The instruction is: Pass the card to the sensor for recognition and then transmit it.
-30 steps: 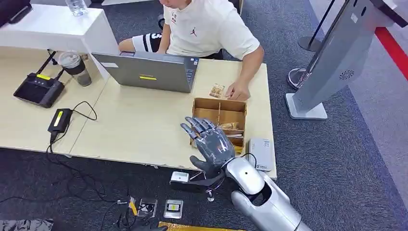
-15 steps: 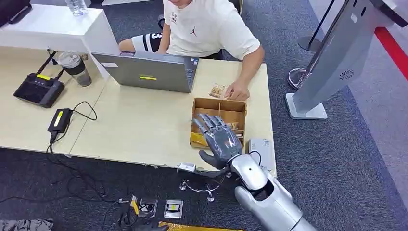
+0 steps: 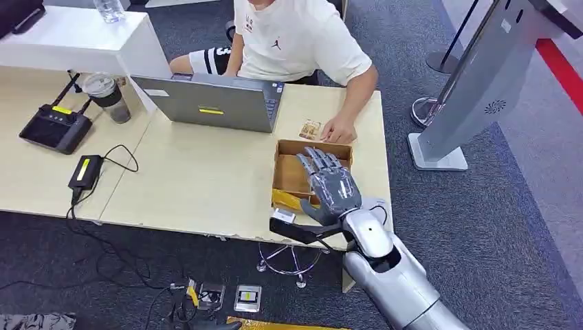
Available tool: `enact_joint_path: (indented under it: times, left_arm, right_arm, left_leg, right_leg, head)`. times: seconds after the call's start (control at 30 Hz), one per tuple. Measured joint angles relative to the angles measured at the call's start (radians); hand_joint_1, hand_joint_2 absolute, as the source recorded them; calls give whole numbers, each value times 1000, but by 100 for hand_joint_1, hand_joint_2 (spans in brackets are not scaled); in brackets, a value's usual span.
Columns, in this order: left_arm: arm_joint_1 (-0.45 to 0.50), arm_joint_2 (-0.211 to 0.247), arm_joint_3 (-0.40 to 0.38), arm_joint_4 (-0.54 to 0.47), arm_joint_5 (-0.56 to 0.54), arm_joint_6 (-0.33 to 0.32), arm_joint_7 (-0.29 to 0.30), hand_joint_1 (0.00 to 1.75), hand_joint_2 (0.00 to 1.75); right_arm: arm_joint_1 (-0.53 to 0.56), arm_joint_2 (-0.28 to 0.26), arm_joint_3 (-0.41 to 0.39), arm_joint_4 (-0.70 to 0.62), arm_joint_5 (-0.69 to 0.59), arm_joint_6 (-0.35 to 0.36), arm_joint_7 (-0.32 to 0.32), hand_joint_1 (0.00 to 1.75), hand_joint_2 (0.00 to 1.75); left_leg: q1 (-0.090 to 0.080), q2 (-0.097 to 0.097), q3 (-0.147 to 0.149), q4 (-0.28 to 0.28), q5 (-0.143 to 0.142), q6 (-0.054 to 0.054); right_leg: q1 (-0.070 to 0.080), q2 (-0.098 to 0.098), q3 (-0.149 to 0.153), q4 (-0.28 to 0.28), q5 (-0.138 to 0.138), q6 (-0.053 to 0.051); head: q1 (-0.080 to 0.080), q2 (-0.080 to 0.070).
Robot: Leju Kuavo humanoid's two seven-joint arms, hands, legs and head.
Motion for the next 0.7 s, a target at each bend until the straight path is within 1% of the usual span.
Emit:
enact_joint_path:
  times: [0.7]
  left_arm:
    - [0, 3, 0, 0, -3, -5, 0, 0, 175]
  right_arm:
    - [-1, 0, -15, 58, -5, 22, 8, 0, 175]
  left_leg:
    - [0, 0, 0, 0, 0, 0]
  right_leg:
    - [0, 0, 0, 0, 0, 0]
  head:
    - [0, 0]
